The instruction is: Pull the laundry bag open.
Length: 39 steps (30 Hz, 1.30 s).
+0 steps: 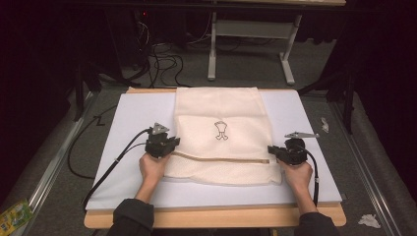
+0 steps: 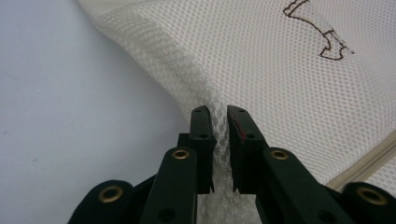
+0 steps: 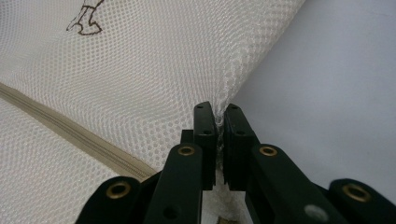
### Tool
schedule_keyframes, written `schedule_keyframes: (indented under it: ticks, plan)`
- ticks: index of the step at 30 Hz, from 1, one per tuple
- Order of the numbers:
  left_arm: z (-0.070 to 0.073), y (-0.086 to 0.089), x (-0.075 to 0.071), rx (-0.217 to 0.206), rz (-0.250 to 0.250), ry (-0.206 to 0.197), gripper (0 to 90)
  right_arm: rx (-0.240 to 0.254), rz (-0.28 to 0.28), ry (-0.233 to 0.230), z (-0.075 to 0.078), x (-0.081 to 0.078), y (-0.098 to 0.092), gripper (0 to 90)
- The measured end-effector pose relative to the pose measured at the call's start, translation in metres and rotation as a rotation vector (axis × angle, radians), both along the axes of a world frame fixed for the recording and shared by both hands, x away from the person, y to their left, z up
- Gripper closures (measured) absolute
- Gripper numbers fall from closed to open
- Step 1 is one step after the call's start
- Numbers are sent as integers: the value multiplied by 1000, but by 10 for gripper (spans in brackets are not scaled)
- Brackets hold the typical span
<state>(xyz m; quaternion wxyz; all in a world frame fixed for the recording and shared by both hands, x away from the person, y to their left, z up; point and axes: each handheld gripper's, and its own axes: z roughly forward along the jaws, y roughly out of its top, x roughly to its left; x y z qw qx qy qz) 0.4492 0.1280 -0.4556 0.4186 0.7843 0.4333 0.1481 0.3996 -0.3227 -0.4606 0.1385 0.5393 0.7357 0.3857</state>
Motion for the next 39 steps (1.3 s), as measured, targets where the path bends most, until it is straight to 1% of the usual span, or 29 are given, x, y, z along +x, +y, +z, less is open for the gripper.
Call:
schedule_keyframes:
  ticks: [2, 6, 7, 9, 11, 16, 18, 19, 20, 21, 22, 24, 26, 29, 31, 32, 35, 37, 39]
  plan:
    - [0, 1, -1, -4, 2, -5, 786, -6, 3, -6, 0, 0, 0, 851]
    - [-1, 3, -2, -1, 2, -5, 758, 2, -2, -10, -1, -1, 0, 821]
    - [-1, 4, -3, -3, 6, -9, 744, 3, -5, -9, -1, -1, 0, 804]
    - [-1, 5, -5, 5, 12, -13, 712, 0, -9, -13, -1, -1, 0, 776]
    - [-2, 5, -8, 10, 15, -26, 683, -2, -14, -13, -1, -2, 0, 739]
    - [-1, 6, -16, 27, 18, -70, 591, -6, -26, -36, -1, -5, 0, 598]
    - [1, 7, -21, 31, 15, -84, 552, -2, -30, -28, -1, -5, 0, 556]
    - [2, 8, -25, 39, 14, -99, 534, 1, -27, -30, -2, -5, 0, 536]
    - [3, 9, -28, 39, 11, -107, 519, 9, -27, -24, -2, -6, 0, 515]
    - [3, 10, -31, 27, 6, -112, 512, 8, -23, -23, -3, -6, 0, 498]
    - [3, 10, -33, 22, 1, -112, 502, 10, -21, -17, -4, -6, 1, 484]
    - [3, 9, -39, 25, -19, -117, 492, 12, -19, -8, -5, -7, 1, 461]
    - [0, 5, -45, 22, -42, -118, 486, 18, -19, -1, -6, -8, 1, 445]
    - [-5, -1, -50, 13, -60, -113, 479, 23, -19, 6, -6, -11, 1, 429]
    - [-9, -4, -51, 24, -66, -107, 475, 24, -18, 12, -7, -13, 1, 421]
    - [-11, -6, -51, 18, -71, -103, 479, 29, -18, 12, -8, -13, 1, 416]
    - [-15, -10, -53, 21, -80, -101, 481, 31, -16, 16, -8, -14, 1, 411]
    - [-17, -11, -53, 18, -77, -97, 477, 33, -12, 22, -9, -15, 2, 410]
    - [-19, -13, -53, 4, -82, -94, 470, 32, -8, 26, -11, -15, 3, 413]
